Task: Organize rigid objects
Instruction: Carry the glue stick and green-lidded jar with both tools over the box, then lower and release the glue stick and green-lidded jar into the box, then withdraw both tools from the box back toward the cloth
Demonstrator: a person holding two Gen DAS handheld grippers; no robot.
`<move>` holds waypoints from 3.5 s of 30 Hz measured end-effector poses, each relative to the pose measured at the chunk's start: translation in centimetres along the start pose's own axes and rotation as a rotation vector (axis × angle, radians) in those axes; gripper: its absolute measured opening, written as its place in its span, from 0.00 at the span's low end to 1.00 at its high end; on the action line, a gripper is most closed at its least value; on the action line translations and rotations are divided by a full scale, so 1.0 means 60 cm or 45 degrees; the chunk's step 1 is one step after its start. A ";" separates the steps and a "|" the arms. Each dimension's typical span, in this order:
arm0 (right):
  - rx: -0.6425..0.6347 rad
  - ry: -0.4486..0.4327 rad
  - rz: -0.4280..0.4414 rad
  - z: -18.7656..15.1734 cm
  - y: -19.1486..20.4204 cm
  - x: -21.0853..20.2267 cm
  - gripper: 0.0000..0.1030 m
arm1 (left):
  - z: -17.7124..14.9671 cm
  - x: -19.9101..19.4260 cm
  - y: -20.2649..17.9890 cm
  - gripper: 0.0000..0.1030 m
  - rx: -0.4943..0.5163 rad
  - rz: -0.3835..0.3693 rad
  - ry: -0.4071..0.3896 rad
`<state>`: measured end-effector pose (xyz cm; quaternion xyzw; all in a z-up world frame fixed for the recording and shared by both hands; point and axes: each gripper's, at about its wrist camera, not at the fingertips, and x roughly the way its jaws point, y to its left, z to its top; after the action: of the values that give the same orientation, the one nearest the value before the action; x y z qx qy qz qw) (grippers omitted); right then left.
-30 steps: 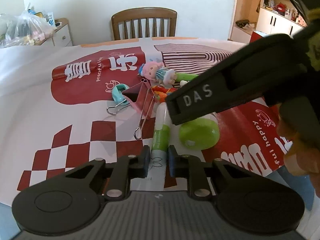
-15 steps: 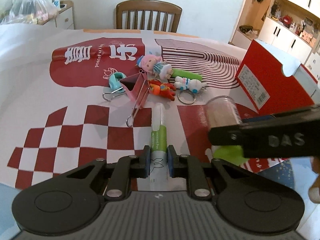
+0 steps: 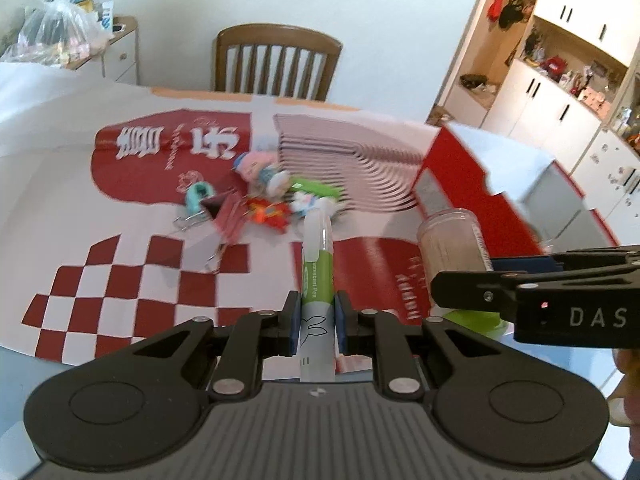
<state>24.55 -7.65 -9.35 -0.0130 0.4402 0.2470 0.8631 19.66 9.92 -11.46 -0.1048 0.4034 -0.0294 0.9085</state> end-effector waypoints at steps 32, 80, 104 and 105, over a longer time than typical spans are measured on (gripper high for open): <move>0.007 -0.133 -0.128 0.025 -0.272 -0.164 0.42 | 0.097 0.014 -0.296 0.16 0.143 -0.096 -0.058; 0.057 0.054 -0.002 0.022 -0.477 -0.084 0.24 | 0.103 0.289 -0.417 0.17 0.170 0.194 0.416; -0.044 0.015 0.004 0.017 -0.430 -0.140 0.48 | 0.117 0.129 -0.416 0.17 0.058 0.013 0.120; -0.056 0.007 0.003 0.016 -0.424 -0.145 0.49 | 0.117 0.124 -0.414 0.17 0.056 0.008 0.111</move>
<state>32.18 -33.37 -7.04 -0.0321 0.4370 0.2575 0.8612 30.60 -14.16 -6.99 -0.0823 0.4424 -0.0401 0.8921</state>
